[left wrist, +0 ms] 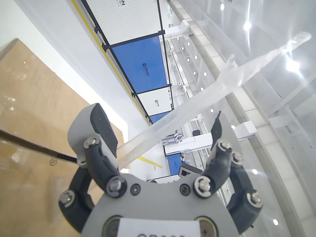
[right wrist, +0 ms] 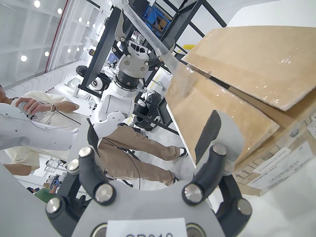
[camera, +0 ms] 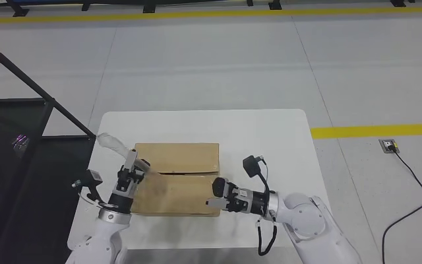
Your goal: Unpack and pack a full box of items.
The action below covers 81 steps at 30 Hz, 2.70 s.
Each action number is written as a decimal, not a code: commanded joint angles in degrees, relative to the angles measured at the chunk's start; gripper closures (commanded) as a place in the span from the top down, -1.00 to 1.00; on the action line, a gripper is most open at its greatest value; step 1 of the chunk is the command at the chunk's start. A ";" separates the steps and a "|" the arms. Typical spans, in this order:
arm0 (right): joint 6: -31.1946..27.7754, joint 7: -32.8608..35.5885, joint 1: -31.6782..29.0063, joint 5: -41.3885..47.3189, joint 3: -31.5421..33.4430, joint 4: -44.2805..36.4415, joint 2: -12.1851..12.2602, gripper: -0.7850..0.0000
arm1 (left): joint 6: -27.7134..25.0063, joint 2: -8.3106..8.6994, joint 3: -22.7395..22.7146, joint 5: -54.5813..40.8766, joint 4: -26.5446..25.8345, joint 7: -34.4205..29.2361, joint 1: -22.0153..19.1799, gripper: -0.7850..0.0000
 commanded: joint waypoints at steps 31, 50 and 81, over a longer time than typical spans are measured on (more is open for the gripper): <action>0.00 -3.46 0.68 1.27 -0.65 2.50 1.78 1.00 | -3.05 -1.71 1.26 1.19 -1.89 -6.33 -0.82 1.00; 2.37 -7.36 -4.26 1.37 3.79 0.80 3.55 1.00 | -2.71 -3.73 10.41 11.22 2.22 -4.98 -6.17 1.00; 8.31 -18.73 -0.71 -6.80 2.20 9.59 4.19 1.00 | -8.21 -2.41 -15.44 -14.77 -3.26 -19.53 7.43 1.00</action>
